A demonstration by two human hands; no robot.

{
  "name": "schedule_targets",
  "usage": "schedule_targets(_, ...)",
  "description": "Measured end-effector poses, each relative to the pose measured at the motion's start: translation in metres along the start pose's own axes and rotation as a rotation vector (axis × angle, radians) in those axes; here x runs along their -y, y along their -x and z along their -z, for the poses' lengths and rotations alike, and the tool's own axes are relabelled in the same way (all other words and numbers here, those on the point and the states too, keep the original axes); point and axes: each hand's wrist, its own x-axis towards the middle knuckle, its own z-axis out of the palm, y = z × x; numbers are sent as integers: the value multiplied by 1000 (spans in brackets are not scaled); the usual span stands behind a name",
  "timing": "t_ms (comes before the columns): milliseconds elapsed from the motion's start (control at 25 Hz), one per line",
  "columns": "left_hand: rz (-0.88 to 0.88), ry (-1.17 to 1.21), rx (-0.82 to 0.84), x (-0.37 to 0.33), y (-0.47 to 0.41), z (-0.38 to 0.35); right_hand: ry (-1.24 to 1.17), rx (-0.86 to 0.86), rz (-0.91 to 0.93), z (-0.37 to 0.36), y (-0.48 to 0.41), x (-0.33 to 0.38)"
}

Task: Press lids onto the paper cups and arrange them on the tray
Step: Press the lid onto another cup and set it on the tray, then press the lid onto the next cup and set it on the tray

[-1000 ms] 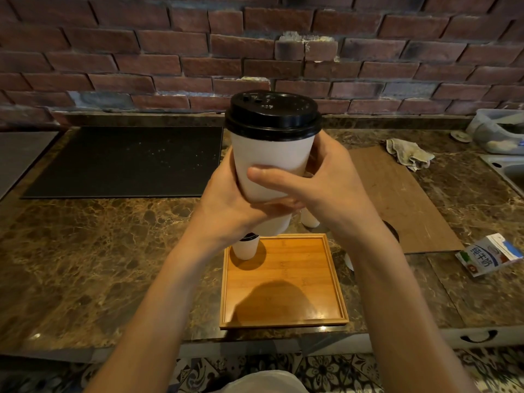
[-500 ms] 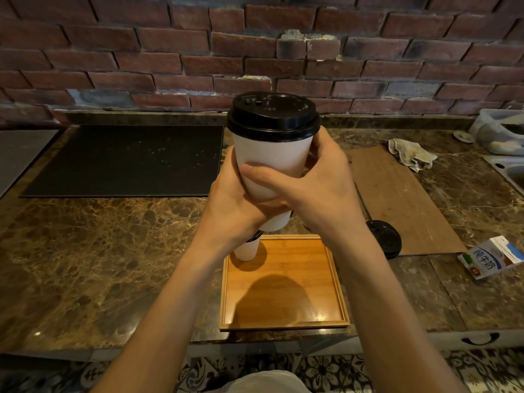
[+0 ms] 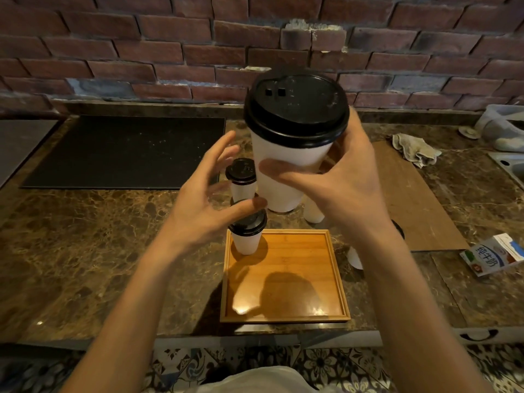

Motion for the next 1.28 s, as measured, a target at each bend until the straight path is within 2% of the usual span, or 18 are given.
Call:
schedule_targets(160,56,-242,-163,49,23,8,11,-2,-20,8,16,-24)
schedule_targets(240,136,-347,-301,79,41,4,14,-33,-47,7,30,-38)
schedule_targets(320,230,-447,-368,111,62,-2,9,-72,-73,4,45,-56)
schedule_targets(480,423,-674,-244,171,103,-14,17,-114,-165,-5,76,-97)
schedule_targets(800,565,-919,10,226,134,-38,20,-85,-332,-26,120,-158)
schedule_targets(920,569,-985,16,230,137,-42,69,-63,-389,-32,135,-180)
schedule_targets(1280,523,-982,-35,233,139,-43,139,-15,-468,-42,161,-198)
